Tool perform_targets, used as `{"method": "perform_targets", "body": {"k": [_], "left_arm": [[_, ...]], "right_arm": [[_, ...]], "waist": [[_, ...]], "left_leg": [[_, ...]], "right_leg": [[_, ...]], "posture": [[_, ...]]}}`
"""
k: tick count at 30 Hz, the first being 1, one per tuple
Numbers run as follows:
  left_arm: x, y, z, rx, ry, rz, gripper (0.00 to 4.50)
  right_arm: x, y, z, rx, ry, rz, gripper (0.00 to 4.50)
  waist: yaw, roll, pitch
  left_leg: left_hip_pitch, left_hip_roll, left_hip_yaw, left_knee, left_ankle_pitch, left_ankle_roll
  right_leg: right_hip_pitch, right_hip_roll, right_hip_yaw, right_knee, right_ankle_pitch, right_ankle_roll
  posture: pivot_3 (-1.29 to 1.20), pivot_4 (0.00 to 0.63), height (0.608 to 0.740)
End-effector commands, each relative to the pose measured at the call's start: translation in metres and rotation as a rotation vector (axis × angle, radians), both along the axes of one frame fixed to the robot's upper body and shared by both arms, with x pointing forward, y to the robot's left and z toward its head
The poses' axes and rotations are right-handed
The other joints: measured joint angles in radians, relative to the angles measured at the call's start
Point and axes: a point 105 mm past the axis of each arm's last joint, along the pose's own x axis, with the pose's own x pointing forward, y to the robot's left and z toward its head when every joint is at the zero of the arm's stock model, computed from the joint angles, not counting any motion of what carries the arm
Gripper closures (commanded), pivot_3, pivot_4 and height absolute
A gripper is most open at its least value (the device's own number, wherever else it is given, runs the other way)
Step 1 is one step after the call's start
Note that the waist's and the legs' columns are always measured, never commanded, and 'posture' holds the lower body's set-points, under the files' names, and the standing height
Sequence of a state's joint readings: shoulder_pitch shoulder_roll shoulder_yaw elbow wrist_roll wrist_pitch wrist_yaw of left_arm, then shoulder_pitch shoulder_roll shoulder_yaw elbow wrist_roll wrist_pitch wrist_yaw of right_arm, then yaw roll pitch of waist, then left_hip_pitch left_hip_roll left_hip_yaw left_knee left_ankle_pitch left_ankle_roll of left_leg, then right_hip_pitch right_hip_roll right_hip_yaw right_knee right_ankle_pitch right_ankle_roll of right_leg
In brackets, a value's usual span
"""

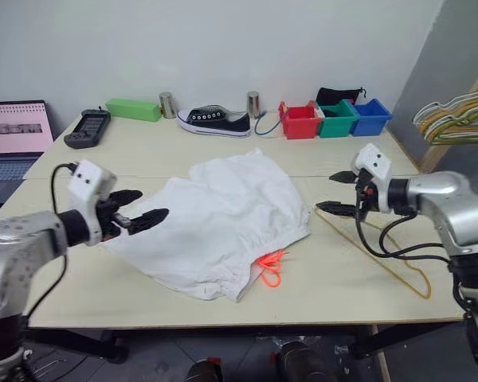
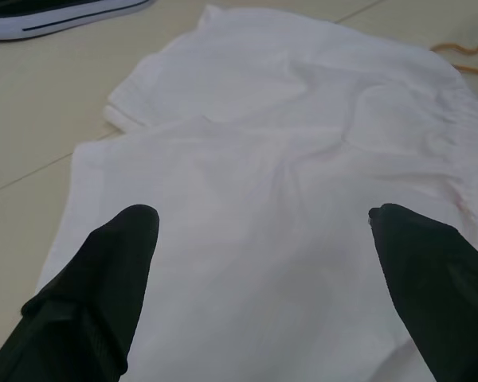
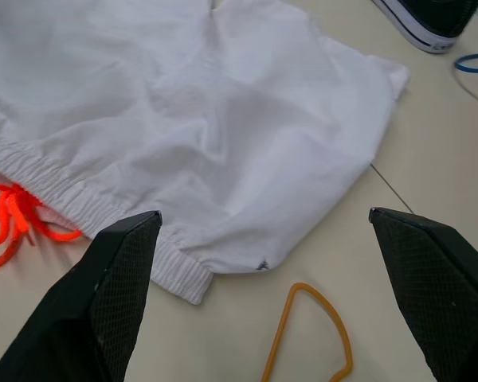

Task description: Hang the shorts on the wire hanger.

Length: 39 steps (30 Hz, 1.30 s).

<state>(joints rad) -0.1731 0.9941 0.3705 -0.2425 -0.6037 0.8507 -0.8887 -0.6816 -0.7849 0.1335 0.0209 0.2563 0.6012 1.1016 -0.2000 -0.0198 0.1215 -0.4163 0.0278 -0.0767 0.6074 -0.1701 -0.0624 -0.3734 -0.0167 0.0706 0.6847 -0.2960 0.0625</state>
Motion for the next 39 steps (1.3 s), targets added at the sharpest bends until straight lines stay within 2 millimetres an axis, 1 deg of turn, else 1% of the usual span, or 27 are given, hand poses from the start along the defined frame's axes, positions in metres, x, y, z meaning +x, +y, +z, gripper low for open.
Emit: {"method": "perform_targets", "body": {"k": [1, 4, 5, 7, 11, 12, 15, 17, 20, 21, 23, 26, 29, 31, 33, 35, 37, 38, 39], "left_arm": [[0.003, 0.012, 0.009, 0.016, -0.049, 0.028, 0.00], [0.003, 0.009, 0.010, 0.024, -0.060, 0.011, 0.00], [0.003, 0.009, 0.009, 0.031, -0.062, 0.013, 0.00], [0.004, 0.009, 0.007, 0.032, -0.062, 0.017, 0.00], [0.004, 0.011, 0.001, 0.082, -0.057, -0.001, 0.00], [0.004, 0.012, 0.000, 0.096, -0.056, -0.007, 0.00], [0.008, 0.018, -0.002, 0.103, -0.063, 0.008, 0.00], [0.010, 0.021, -0.002, 0.104, -0.069, 0.018, 0.00], [0.008, 0.020, -0.002, 0.130, -0.064, -0.017, 0.00], [0.007, 0.020, -0.003, 0.134, -0.060, -0.023, 0.00], [0.007, 0.019, -0.007, 0.139, -0.052, -0.032, 0.00], [0.001, 0.004, -0.008, 0.138, -0.037, -0.104, 0.00], [-0.005, -0.014, -0.007, 0.134, -0.032, -0.168, 0.00], [-0.010, -0.027, -0.007, 0.122, -0.030, -0.211, 0.00], [-0.015, -0.041, -0.008, 0.115, -0.027, -0.256, 0.00], [-0.020, -0.048, -0.011, 0.121, -0.020, -0.283, 0.00], [-0.026, -0.054, -0.012, 0.126, -0.007, -0.320, 0.00], [-0.028, -0.057, -0.012, 0.120, 0.000, -0.334, 0.00], [-0.029, -0.059, -0.011, 0.116, 0.004, -0.343, 0.00]], "right_arm": [[0.003, -0.002, 0.007, -0.028, -0.045, 0.016, 0.08], [0.001, 0.000, 0.005, -0.038, -0.042, 0.035, 0.08], [0.000, 0.001, 0.004, -0.045, -0.043, 0.047, 0.08], [-0.002, 0.002, 0.000, -0.054, -0.041, 0.052, 0.08], [-0.006, 0.006, -0.007, -0.096, -0.047, 0.077, 0.08], [-0.007, 0.007, -0.008, -0.104, -0.049, 0.084, 0.08], [-0.008, 0.011, -0.016, -0.124, -0.053, 0.108, 0.08], [-0.010, 0.018, -0.017, -0.116, -0.052, 0.117, 0.08], [-0.017, 0.033, -0.017, -0.086, -0.038, 0.157, 0.08], [-0.018, 0.036, -0.020, -0.090, -0.037, 0.166, 0.08], [-0.013, 0.037, -0.036, -0.170, -0.071, 0.164, 0.08], [-0.001, 0.030, -0.057, -0.325, -0.150, 0.168, 0.08], [0.008, 0.024, -0.069, -0.421, -0.206, 0.182, 0.08], [0.013, 0.025, -0.074, -0.438, -0.216, 0.182, 0.08], [0.016, 0.031, -0.078, -0.431, -0.211, 0.192, 0.08], [0.019, 0.035, -0.080, -0.424, -0.212, 0.195, 0.08], [0.021, 0.040, -0.082, -0.417, -0.206, 0.209, 0.44], [0.022, 0.041, -0.084, -0.422, -0.205, 0.218, 0.49], [0.022, 0.042, -0.085, -0.426, -0.205, 0.225, 0.76]], "waist": [[0.001, 0.000, 0.000], [0.005, 0.000, 0.000], [0.005, 0.000, 0.000], [0.006, 0.000, 0.000], [0.005, 0.000, 0.000], [0.005, 0.000, 0.000], [0.005, 0.000, 0.000], [0.004, 0.000, -0.001], [0.003, -0.001, -0.001], [0.003, -0.001, -0.001], [0.003, -0.001, -0.002], [0.003, -0.003, -0.005], [0.006, -0.003, -0.005], [0.006, -0.003, -0.006], [0.006, -0.003, -0.006], [0.000, -0.003, -0.006], [0.000, -0.003, -0.006], [0.000, -0.003, -0.006], [0.003, -0.003, -0.006]], "left_leg": [[0.000, 0.000, 0.000, 0.000, 0.000, 0.000], [0.000, 0.000, 0.000, 0.000, 0.000, 0.000], [-0.001, 0.000, 0.000, 0.000, 0.000, 0.000], [-0.001, 0.000, 0.000, 0.000, 0.000, 0.000], [-0.001, 0.000, 0.001, 0.000, 0.000, 0.000], [-0.001, 0.000, 0.001, 0.000, 0.000, 0.000], [-0.001, 0.000, 0.001, 0.000, 0.000, 0.000], [0.000, 0.000, 0.001, 0.000, 0.000, 0.000], [0.000, 0.000, 0.001, 0.000, 0.000, 0.000], [0.000, 0.000, 0.001, 0.000, 0.000, 0.000], [0.000, 0.000, 0.001, 0.000, 0.000, 0.000], [0.000, 0.000, 0.001, 0.000, 0.000, 0.000], [-0.001, 0.000, 0.002, 0.000, 0.000, 0.000], [-0.001, 0.000, 0.002, 0.000, 0.000, 0.000], [0.000, 0.000, 0.002, 0.000, 0.000, 0.000], [0.000, 0.000, 0.002, 0.000, 0.000, 0.000], [0.001, 0.001, 0.002, 0.000, 0.000, 0.000], [0.001, 0.001, 0.002, 0.000, 0.000, 0.000], [0.001, 0.001, 0.002, 0.000, 0.000, 0.000]], "right_leg": [[0.000, 0.000, 0.000, 0.000, 0.000, 0.000], [0.000, 0.000, 0.000, 0.000, 0.001, 0.000], [0.000, -0.001, 0.000, -0.001, 0.001, 0.000], [0.000, -0.001, 0.000, -0.001, 0.001, 0.000], [0.000, -0.001, 0.000, -0.001, 0.001, 0.000], [0.000, -0.001, 0.000, -0.001, 0.001, 0.000], [0.000, -0.001, 0.000, -0.001, 0.001, 0.000], [0.000, -0.001, 0.000, -0.001, 0.001, 0.000], [0.000, -0.001, 0.000, -0.001, 0.002, 0.000], [0.000, -0.001, 0.000, -0.001, 0.002, 0.000], [0.000, -0.001, 0.000, -0.001, 0.002, 0.000], [0.000, -0.001, 0.000, -0.001, 0.002, 0.000], [0.000, -0.002, 0.000, -0.002, 0.002, 0.001], [0.000, -0.002, 0.000, -0.002, 0.002, 0.001], [0.000, -0.002, 0.000, -0.002, 0.002, 0.001], [0.000, -0.001, 0.000, -0.001, 0.003, 0.000], [0.000, -0.001, 0.000, -0.001, 0.003, 0.000], [0.000, -0.001, 0.000, 0.000, 0.003, 0.000], [0.000, -0.001, 0.000, 0.000, 0.003, 0.000]], "posture": [[-0.12, 0.016, 0.740], [-0.12, 0.016, 0.740], [-0.12, 0.008, 0.740], [-0.12, 0.013, 0.740], [-0.12, 0.013, 0.740], [-0.13, 0.000, 0.740], [-0.13, 0.003, 0.740], [-0.13, 0.004, 0.740], [-0.13, 0.003, 0.740], [-0.13, 0.003, 0.740], [-0.13, 0.003, 0.740], [-0.12, 0.004, 0.740], [-0.12, 0.007, 0.740], [-0.11, 0.008, 0.740], [-0.10, 0.007, 0.740], [-0.10, 0.007, 0.740], [-0.10, 0.008, 0.740], [-0.09, 0.007, 0.740], [-0.09, 0.007, 0.740]]}}
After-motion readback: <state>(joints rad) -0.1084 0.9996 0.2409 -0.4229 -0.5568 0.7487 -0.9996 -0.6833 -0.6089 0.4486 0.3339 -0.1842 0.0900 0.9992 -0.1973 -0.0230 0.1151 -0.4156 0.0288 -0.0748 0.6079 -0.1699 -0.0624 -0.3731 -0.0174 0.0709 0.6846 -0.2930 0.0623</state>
